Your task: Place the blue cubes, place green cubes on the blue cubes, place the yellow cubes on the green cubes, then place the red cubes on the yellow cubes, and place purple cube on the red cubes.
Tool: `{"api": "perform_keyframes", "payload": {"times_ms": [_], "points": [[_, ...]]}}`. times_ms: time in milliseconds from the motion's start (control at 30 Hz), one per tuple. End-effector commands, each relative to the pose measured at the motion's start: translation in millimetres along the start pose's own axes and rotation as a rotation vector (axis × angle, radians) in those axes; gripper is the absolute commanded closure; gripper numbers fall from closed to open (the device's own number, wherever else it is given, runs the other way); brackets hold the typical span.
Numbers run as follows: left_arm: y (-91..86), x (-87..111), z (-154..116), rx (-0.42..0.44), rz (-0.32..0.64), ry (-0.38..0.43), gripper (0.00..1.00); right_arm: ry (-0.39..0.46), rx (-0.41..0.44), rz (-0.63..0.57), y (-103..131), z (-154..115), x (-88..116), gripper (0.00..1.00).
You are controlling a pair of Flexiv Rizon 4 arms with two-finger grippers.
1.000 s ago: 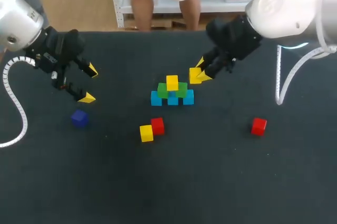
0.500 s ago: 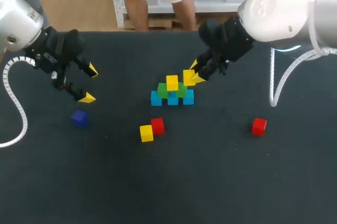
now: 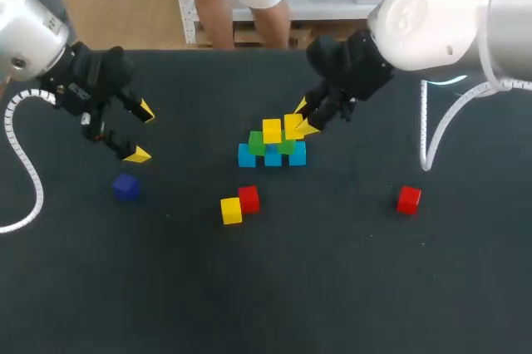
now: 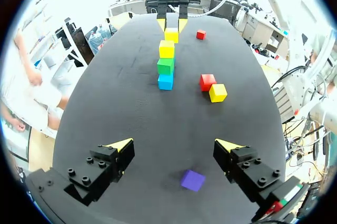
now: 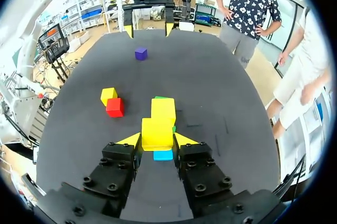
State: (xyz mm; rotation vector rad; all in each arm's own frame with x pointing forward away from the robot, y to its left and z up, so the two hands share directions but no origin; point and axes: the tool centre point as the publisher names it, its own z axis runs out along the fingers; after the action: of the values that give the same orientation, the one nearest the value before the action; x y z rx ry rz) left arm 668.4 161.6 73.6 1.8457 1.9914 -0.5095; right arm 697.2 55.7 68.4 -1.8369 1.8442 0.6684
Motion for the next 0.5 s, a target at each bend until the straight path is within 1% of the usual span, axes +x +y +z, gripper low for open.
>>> {"api": "perform_keyframes", "payload": {"times_ms": [33,500], "points": [[-0.8,1.8,0.2,-0.002,0.004,-0.006,0.0,0.0,-0.001,0.0,-1.0,1.5,-0.5,1.0],[-0.8,1.8,0.2,-0.002,0.004,-0.006,0.0,-0.001,-0.002,-0.004,-1.4,4.7,-0.8,1.0]]}}
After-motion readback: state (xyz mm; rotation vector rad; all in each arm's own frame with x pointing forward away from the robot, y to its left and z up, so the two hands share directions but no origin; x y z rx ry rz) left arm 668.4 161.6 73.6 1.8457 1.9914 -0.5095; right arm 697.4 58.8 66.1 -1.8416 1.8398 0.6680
